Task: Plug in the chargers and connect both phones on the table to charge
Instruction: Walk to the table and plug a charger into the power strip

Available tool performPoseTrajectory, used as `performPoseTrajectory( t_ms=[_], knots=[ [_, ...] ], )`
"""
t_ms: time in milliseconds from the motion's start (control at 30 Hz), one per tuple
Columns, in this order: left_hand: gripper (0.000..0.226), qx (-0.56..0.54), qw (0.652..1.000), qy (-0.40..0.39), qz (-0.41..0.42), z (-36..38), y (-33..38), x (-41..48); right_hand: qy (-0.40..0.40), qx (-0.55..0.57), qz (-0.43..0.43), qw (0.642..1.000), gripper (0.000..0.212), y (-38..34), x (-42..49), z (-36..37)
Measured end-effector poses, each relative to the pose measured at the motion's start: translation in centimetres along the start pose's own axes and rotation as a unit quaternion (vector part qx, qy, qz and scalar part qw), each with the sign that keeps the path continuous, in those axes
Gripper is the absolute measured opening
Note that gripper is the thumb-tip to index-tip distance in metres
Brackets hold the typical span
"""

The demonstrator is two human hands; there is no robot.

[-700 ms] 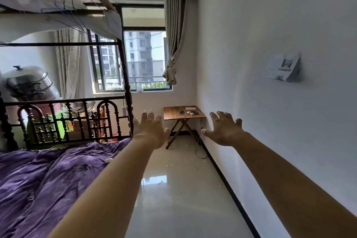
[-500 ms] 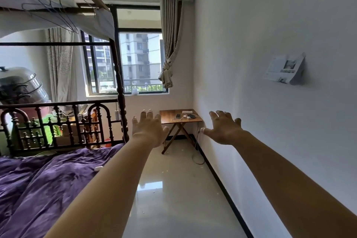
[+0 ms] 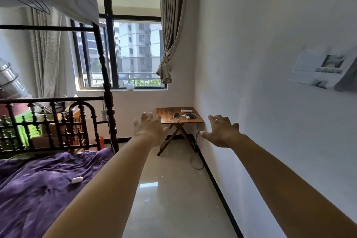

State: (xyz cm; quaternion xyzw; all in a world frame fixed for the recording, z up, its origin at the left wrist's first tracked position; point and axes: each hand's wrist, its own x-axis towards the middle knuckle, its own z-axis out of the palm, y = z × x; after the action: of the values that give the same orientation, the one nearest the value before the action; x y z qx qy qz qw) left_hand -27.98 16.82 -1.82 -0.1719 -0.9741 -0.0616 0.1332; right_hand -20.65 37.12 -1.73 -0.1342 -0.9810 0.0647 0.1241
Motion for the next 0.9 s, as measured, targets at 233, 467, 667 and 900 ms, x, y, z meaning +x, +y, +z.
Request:
performPoseTrajectory(
  t_ms=[233,467,667,900],
  knots=[
    [0.063,-0.01,0.999,0.004,0.033,5.3,-1.4,14.5,-0.005,-0.001,0.009,1.0,0.073,0.8,14.8,4.7],
    [0.064,0.001,0.999,-0.01,0.047,9.0,-2.6,30.8,-0.012,0.003,0.025,1.0,0.072,1.1,30.4,8.2],
    [0.061,-0.003,0.997,-0.03,0.071,13.6,-1.1,43.0,-0.02,-0.007,0.028,0.999,0.071,3.3,42.8,11.9],
    [0.057,-0.023,0.997,-0.028,0.062,19.0,1.9,58.2,-0.021,-0.018,0.018,0.999,0.066,7.9,58.8,15.5]
  ],
)
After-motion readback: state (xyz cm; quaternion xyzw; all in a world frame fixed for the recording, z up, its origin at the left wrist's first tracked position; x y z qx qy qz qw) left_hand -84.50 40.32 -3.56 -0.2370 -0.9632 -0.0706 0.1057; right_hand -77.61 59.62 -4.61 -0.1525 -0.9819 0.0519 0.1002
